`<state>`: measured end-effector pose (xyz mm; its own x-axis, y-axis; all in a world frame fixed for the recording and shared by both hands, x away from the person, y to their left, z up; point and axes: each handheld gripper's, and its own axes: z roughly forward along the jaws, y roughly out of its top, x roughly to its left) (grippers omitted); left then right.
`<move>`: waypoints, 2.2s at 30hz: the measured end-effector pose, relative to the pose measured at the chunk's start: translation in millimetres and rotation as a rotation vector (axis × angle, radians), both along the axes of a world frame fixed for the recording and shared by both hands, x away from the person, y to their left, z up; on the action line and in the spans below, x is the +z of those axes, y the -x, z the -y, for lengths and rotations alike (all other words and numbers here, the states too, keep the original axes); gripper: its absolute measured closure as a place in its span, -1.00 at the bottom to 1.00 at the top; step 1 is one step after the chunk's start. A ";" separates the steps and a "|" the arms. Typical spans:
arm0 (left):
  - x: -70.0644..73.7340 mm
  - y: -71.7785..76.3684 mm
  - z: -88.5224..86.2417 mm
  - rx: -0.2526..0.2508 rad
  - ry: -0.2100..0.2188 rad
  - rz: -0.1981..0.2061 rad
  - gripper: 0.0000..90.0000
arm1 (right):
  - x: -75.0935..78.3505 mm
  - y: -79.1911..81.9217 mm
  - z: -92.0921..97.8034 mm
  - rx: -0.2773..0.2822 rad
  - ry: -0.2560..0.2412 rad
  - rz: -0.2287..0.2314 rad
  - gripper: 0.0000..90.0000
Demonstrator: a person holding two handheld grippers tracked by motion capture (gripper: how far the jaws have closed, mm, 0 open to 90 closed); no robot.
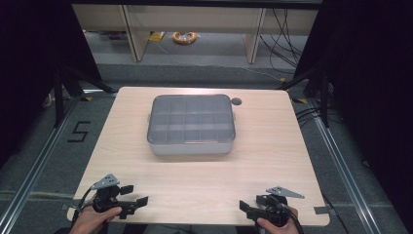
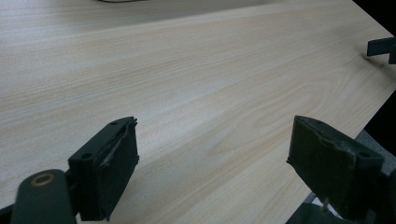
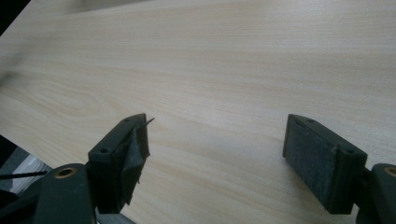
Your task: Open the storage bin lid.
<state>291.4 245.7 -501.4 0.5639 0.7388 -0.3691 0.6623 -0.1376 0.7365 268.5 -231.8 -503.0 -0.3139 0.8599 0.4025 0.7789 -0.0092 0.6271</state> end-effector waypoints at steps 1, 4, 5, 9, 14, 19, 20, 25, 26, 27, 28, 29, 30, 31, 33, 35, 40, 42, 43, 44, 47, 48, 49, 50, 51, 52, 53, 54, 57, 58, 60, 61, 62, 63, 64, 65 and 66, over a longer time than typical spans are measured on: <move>0.1 -0.1 -0.4 0.002 0.004 -0.001 -0.67 | -1.4 -1.5 2.8 0.016 -0.001 0.028 -0.48; 0.2 -0.1 -0.4 0.009 0.007 0.003 -0.67 | -0.4 -0.6 1.0 -0.007 -0.025 0.004 -0.49; 0.1 -0.1 -0.2 0.015 0.008 0.008 -0.67 | -0.8 -0.8 1.4 -0.005 -0.029 0.000 -0.49; 0.2 -0.2 -0.1 0.009 0.007 0.003 -0.67 | -1.7 -2.5 5.5 0.011 -0.004 0.017 -0.49; -0.2 0.7 2.5 0.021 0.011 0.016 -0.67 | -1.4 -2.5 2.9 -0.015 -0.066 -0.011 -0.49; 1.2 -0.5 0.2 0.022 0.016 0.004 -0.67 | -1.6 -7.2 7.3 0.001 -0.085 0.022 -0.48; 1.2 -0.8 0.0 0.023 0.016 0.003 -0.67 | -1.6 -7.2 7.3 0.001 -0.085 0.022 -0.48; 5.0 -9.2 -2.9 0.048 0.052 -0.001 -0.66 | 3.3 -11.5 12.7 -0.030 -0.118 0.011 -0.46; 5.9 -11.4 -3.7 0.058 0.050 0.006 -0.66 | 2.5 -17.0 19.7 -0.026 -0.098 0.045 -0.45; 6.2 -13.5 -4.5 0.060 0.050 0.005 -0.66 | 3.5 -18.5 20.1 -0.045 -0.110 0.041 -0.44; 6.5 -17.1 -5.3 0.062 0.046 0.002 -0.66 | 5.9 -19.4 20.5 -0.058 -0.126 0.022 -0.44; 6.9 -18.5 -4.9 0.063 0.043 0.006 -0.66 | 5.5 -22.9 24.1 -0.042 -0.109 0.062 -0.43; 6.9 -18.5 -4.9 0.063 0.043 0.006 -0.66 | 7.0 -24.9 24.5 -0.046 -0.116 0.069 -0.42; 7.7 -22.0 -4.8 0.063 0.036 0.010 -0.66 | 8.3 -27.2 24.8 -0.050 -0.103 0.077 -0.42; 8.3 -23.7 -3.6 0.073 0.038 0.017 -0.66 | 13.2 -31.7 24.4 -0.056 -0.100 0.079 -0.38; 10.7 -27.9 -2.7 0.054 0.028 0.012 -0.66 | 14.4 -36.6 25.0 -0.044 -0.102 0.093 -0.37; 11.9 -34.5 -0.1 0.050 0.025 0.011 -0.66 | 19.4 -45.5 21.7 -0.076 -0.121 0.064 -0.35; 11.2 -35.3 1.4 0.062 0.031 0.016 -0.66 | 20.0 -49.4 22.8 -0.061 -0.129 0.075 -0.34; 11.0 -37.2 1.1 0.049 0.025 0.004 -0.66 | 20.6 -50.2 23.0 -0.065 -0.132 0.070 -0.34; 11.0 -37.2 1.1 0.049 0.025 0.004 -0.66 | 20.6 -50.2 23.0 -0.065 -0.132 0.070 -0.34; 11.7 -39.8 2.1 0.058 0.026 0.002 -0.66 | 24.5 -53.7 22.9 -0.077 -0.155 0.057 -0.34; 11.7 -39.8 2.1 0.058 0.026 0.002 -0.66 | 23.4 -55.6 24.2 -0.067 -0.140 0.083 -0.34; 12.2 -41.7 1.8 0.056 0.031 0.005 -0.66 | 26.1 -55.6 23.2 -0.075 -0.155 0.061 -0.34; 12.2 -41.7 1.8 0.056 0.031 0.005 -0.66 | 26.1 -55.6 23.2 -0.075 -0.155 0.061 -0.34; 12.9 -43.2 2.2 0.063 0.035 0.007 -0.66 | 23.5 -61.0 25.8 -0.050 -0.119 0.114 -0.34; 12.9 -43.2 2.2 0.063 0.035 0.007 -0.66 | 23.5 -61.0 25.8 -0.050 -0.119 0.114 -0.34; 13.0 -43.9 2.6 0.070 0.036 0.011 -0.66 | 25.7 -61.7 25.0 -0.055 -0.134 0.099 -0.34; 13.8 -46.4 1.2 0.064 0.035 0.002 -0.66 | 25.9 -65.8 24.6 -0.046 -0.131 0.112 -0.34; 14.1 -49.3 1.0 0.071 0.044 0.001 -0.66 | 29.5 -70.5 22.6 -0.058 -0.150 0.092 -0.34; 14.1 -49.3 1.0 0.071 0.044 0.001 -0.66 | 28.8 -73.4 23.1 -0.051 -0.135 0.113 -0.34; 14.7 -50.7 0.8 0.073 0.045 -0.004 -0.65 | 30.1 -74.8 21.7 -0.057 -0.141 0.102 -0.34; 14.6 -52.5 0.3 0.075 0.055 -0.009 -0.65 | 31.3 -79.5 21.8 -0.048 -0.143 0.107 -0.34; 14.6 -52.5 0.3 0.075 0.055 -0.009 -0.65 | 31.3 -79.5 21.8 -0.048 -0.143 0.107 -0.34; 14.9 -54.5 0.0 0.076 0.058 -0.010 -0.65 | 31.1 -84.5 21.2 -0.047 -0.137 0.116 -0.34; 14.9 -54.5 0.0 0.076 0.058 -0.010 -0.65 | 31.1 -84.5 21.2 -0.047 -0.137 0.116 -0.34; 15.3 -55.1 0.5 0.085 0.057 -0.006 -0.65 | 35.1 -84.2 17.8 -0.070 -0.173 0.072 -0.34; 16.1 -57.6 -0.1 0.078 0.063 -0.009 -0.65 | 35.2 -89.8 17.3 -0.067 -0.166 0.090 -0.34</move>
<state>349.1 245.8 -485.3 0.5019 0.7557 -0.4208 0.6756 -0.0387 0.7362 358.3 -249.1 -467.8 -0.2991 0.8042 0.5137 0.7140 -0.1685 0.6796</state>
